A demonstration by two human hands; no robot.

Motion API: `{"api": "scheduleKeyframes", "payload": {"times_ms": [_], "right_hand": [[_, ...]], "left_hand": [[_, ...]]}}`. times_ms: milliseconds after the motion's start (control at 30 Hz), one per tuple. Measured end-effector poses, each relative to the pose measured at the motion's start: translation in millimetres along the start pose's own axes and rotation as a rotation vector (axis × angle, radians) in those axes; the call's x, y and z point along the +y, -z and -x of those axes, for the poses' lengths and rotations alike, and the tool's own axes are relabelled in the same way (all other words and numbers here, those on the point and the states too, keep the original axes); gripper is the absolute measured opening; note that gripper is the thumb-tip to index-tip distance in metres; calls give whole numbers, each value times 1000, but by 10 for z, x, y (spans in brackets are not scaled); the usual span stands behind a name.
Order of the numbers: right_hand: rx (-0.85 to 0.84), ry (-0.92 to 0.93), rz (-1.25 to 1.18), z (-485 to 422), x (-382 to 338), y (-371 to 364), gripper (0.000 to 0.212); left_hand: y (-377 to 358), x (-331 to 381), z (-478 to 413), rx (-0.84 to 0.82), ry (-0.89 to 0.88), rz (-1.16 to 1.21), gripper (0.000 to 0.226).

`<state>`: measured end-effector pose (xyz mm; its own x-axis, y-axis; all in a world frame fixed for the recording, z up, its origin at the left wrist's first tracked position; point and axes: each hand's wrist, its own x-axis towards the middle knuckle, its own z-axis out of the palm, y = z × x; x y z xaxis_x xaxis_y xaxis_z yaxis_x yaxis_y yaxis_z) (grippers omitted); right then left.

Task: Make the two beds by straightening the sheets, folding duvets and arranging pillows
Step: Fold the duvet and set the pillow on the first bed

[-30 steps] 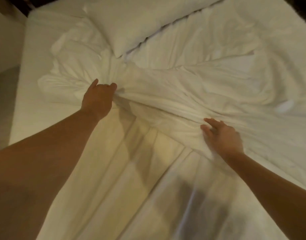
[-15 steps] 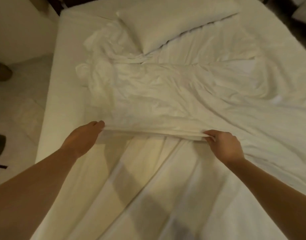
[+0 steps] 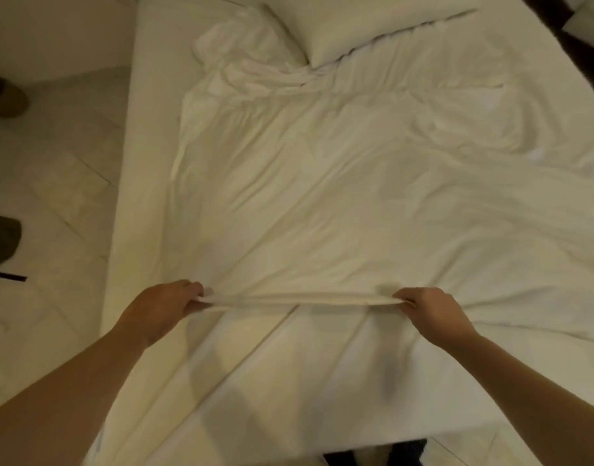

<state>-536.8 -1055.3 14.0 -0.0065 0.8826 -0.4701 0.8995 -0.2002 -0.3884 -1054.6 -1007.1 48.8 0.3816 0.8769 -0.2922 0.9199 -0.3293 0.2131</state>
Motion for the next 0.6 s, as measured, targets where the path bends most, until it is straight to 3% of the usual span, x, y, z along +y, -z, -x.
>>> {"api": "scheduleKeyframes", "payload": {"times_ms": [167,433,500,567,600], "right_hand": [[-155,70,90,538,-184,-524,19],[-175,103,170,1255,-407,-1126,23],[-144,90,191,1361,-444,-1214,25],[-119,63,200,1394,-446,-1262,25],[-114,48,206,1401,-478,-1322,25]], "left_hand": [[-495,-210,1157,2,-9,-27,39],[-1056,-137,2417,-10,158,7,6],[-1229,-189,2522,19,154,71,20],[-1304,-153,2488,-24,159,170,19],[-1310,-137,2472,-99,211,256,36]]}}
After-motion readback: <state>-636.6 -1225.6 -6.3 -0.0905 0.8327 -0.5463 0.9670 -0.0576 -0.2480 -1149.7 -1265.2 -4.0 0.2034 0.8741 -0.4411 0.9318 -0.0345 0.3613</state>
